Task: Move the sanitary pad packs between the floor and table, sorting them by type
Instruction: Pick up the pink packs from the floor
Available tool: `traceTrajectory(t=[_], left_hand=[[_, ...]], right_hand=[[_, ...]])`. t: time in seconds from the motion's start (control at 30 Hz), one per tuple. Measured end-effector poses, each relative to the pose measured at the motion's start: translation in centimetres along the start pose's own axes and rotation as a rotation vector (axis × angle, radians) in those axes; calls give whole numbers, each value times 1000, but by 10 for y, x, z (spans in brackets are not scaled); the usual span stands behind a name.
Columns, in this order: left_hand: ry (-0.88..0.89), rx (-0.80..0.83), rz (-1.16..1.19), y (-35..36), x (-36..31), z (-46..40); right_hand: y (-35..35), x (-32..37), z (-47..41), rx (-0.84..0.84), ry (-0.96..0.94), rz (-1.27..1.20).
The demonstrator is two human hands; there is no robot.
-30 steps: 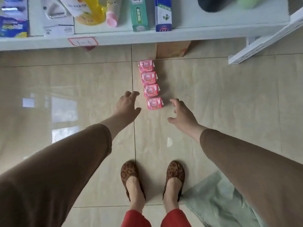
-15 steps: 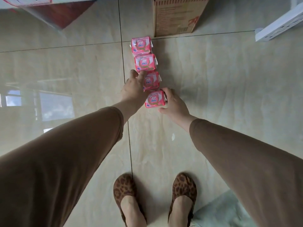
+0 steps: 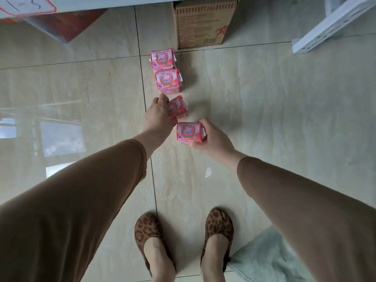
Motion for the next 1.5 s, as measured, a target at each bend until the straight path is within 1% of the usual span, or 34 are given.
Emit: traceTrajectory(t=[0.1,0.23,0.37,0.6,0.73,0.83,0.93,1.03,1.23,1.3,1.5], left_hand=[[13,9,35,-42,-4,39],[33,-21,95,-136,-18,95],[51,-60,243,-260,-47,152],[185,-131,508,-502,-112,239],[274,-199,546,-620,-142,271],[340,-253,550,-692,-164,282],[411,-289,554,-749,-187,278],[481,-341,490,-796,-212,256],[513,-387,285,-861,-268,165],[509,-408,222,-879,-285,129],[392,-436,49,-921,-311,27]], right_hand=[[-33,30,43,-26,30,-64],[-89,105,104,-78,70,-225],[-150,221,167,-114,32,-337],[-258,456,270,-145,-135,-459],[-306,566,313,-123,-246,-455],[-338,625,333,-138,-318,-460],[-367,669,335,-152,-380,-451],[-400,705,324,-193,-427,-413],[-470,744,254,-269,-480,-428],[-490,756,225,-268,-478,-404],[-528,793,141,-220,-458,-338]])
Point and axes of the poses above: each hand's wrist, its own z-axis away from the middle knuckle, its own y-axis out of the palm, x = y × z, the point moved 9 cm from there along -z, towards the middle knuckle, and after that the axes turned 9 degrees about -z, right-handed, at the moved point
